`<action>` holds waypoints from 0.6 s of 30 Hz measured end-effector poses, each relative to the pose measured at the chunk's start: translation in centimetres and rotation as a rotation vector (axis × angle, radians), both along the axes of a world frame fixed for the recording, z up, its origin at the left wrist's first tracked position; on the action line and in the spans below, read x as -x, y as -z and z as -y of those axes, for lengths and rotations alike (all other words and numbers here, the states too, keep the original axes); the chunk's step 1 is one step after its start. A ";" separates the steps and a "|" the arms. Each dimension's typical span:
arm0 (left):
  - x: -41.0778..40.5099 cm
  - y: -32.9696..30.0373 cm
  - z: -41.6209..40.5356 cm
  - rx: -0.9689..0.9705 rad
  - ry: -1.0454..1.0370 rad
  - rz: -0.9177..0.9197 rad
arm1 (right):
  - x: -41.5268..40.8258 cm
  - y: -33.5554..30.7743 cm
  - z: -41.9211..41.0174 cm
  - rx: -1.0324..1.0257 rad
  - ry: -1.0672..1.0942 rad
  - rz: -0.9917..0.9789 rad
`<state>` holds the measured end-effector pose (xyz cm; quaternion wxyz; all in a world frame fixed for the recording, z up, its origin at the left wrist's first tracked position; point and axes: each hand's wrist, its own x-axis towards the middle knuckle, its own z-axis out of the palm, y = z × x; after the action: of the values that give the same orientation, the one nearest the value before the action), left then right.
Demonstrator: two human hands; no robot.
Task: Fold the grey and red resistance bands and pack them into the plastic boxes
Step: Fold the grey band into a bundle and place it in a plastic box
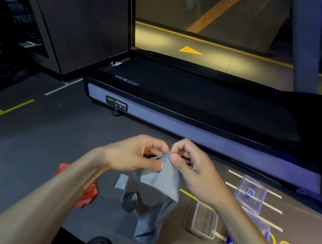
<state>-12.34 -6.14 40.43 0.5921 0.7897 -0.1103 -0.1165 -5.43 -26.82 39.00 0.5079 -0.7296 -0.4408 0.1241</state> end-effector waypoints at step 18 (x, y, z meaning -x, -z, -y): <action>-0.2 0.9 0.5 0.071 -0.311 -0.133 | -1.9 -3.6 0.9 -0.174 0.011 -0.057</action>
<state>-12.12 -6.64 39.54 0.6363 0.7666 0.0484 -0.0715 -3.53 -27.70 42.55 0.5822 -0.6815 -0.4313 0.1032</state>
